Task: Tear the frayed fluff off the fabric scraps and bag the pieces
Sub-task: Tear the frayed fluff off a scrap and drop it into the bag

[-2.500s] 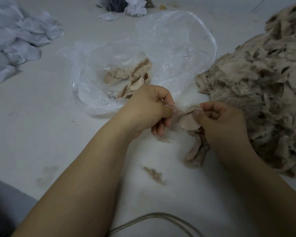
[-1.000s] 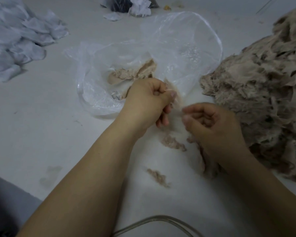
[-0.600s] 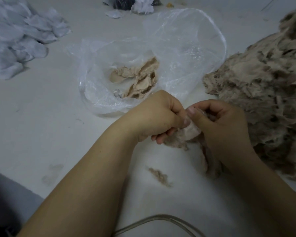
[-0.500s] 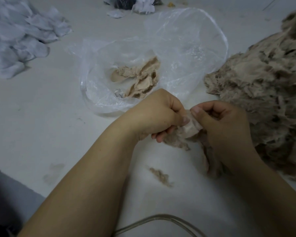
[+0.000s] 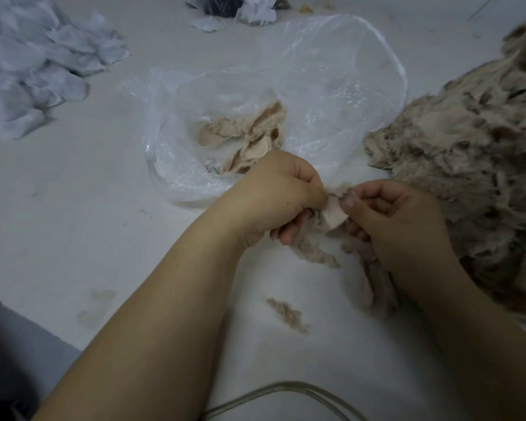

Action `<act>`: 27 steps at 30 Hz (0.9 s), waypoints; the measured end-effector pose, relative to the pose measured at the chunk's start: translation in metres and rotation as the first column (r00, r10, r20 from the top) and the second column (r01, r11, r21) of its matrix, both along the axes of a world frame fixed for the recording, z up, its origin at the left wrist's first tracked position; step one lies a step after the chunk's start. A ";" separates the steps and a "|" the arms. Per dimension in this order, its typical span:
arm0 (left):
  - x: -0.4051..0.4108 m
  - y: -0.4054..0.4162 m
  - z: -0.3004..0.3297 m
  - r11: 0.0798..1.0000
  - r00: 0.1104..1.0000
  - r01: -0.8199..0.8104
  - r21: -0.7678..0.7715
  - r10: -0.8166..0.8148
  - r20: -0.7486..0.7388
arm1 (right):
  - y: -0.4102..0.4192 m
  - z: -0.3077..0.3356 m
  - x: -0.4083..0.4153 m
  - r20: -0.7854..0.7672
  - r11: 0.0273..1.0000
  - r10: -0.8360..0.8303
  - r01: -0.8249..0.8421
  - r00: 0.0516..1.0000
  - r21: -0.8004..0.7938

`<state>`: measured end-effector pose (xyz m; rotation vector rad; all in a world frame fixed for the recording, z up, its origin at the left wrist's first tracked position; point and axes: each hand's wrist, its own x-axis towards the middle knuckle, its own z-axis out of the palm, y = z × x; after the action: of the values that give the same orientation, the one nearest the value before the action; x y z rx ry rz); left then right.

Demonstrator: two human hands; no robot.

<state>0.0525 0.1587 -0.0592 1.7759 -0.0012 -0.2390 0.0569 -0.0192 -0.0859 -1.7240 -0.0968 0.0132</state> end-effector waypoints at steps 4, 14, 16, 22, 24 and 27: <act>0.002 -0.001 -0.002 0.981 0.986 -0.150 -0.119 0.158 0.060 | -0.007 -0.003 0.005 0.066 0.993 -0.106 0.109 0.992 -0.054; 0.006 -0.007 -0.006 0.885 0.907 -0.362 -0.292 0.407 0.108 | -0.013 0.018 0.003 0.056 0.329 0.205 -0.015 0.977 -0.944; 0.003 -0.010 -0.006 0.961 0.965 -0.236 -0.145 0.249 0.079 | -0.009 0.018 0.004 0.076 0.384 0.226 -0.017 0.971 -0.923; -0.003 -0.020 -0.010 0.984 0.998 0.056 0.169 -0.053 -0.023 | -0.003 0.003 -0.002 0.365 0.722 0.229 0.094 0.903 -0.685; -0.001 -0.018 -0.010 0.990 0.999 0.011 0.141 -0.018 0.045 | -0.005 -0.001 0.001 0.377 0.771 0.205 0.088 0.903 -0.631; 0.002 -0.013 -0.009 0.994 0.994 -0.084 0.071 0.078 0.081 | -0.012 -0.007 0.008 0.237 0.804 0.143 0.027 0.961 -0.595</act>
<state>0.0543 0.1461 -0.0681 1.8542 0.0244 -0.1121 0.0653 -0.0315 -0.0933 -2.3505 -0.3853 -0.1663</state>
